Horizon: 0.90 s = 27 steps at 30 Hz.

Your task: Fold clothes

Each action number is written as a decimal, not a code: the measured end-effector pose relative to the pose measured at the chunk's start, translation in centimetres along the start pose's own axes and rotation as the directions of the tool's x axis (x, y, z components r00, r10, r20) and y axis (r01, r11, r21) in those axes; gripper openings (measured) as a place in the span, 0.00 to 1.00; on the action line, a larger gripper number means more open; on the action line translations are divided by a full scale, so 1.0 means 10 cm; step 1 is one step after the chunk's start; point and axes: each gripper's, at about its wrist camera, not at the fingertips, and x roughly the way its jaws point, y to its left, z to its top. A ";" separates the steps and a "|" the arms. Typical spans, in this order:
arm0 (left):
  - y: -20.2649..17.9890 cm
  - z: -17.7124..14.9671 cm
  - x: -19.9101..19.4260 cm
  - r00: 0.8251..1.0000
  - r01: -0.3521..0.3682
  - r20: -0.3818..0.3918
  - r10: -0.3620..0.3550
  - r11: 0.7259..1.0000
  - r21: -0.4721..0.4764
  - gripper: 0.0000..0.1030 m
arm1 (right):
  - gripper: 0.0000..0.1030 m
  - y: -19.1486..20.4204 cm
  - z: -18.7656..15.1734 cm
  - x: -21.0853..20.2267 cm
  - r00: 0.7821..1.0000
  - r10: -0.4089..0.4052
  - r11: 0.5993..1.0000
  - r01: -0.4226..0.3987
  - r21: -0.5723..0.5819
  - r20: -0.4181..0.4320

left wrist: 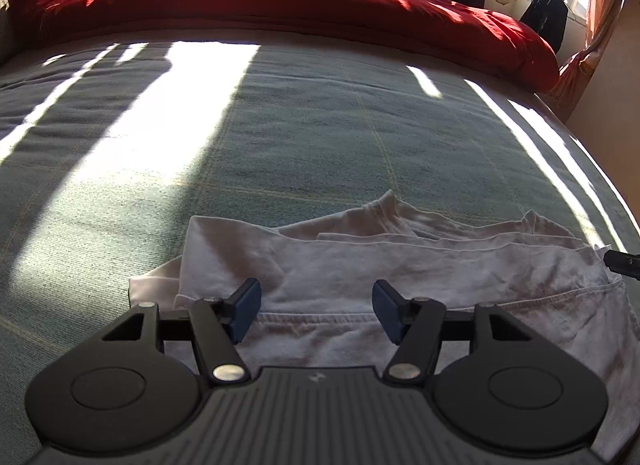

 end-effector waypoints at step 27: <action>-1.35 -0.06 0.18 0.880 0.473 -0.151 -0.451 0.864 0.173 0.60 | 0.37 0.30 -0.14 -0.01 0.999 0.006 0.984 -0.013 -0.176 -0.041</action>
